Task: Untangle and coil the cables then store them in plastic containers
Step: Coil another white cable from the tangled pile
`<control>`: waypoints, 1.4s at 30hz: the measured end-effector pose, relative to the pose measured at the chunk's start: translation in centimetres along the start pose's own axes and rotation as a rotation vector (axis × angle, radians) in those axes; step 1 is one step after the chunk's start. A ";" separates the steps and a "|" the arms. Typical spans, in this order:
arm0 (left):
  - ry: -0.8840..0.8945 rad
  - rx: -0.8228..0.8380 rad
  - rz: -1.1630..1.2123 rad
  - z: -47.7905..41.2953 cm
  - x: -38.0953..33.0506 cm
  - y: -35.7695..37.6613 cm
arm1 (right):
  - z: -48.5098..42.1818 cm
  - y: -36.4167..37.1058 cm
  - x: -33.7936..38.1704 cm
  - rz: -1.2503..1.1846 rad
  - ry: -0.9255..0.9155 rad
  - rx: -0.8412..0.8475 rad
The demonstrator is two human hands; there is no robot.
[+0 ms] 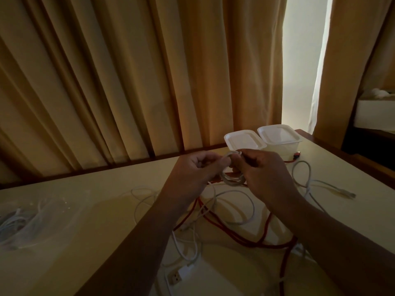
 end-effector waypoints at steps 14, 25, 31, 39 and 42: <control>-0.198 0.019 0.443 -0.6 1.0 0.2 | -0.2 0.2 0.0 -0.086 0.017 0.018; -0.224 -0.004 0.529 -0.7 1.3 0.2 | -0.3 1.0 -0.2 -0.360 0.149 0.190; -0.243 0.022 0.631 -0.6 0.8 0.4 | -0.7 1.5 -0.7 -0.796 0.398 0.368; -0.181 0.064 0.638 -0.4 0.3 0.8 | -0.5 1.3 -0.7 -0.802 0.447 0.389; -0.142 0.007 0.555 -0.4 0.1 1.2 | -0.4 1.6 -0.7 -0.738 0.458 0.353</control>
Point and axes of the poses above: each hand's wrist, its own z-axis away from the middle knuckle, its own y-axis out of the palm, x = y × z, the point moved 3 cm from there along -z, towards the middle knuckle
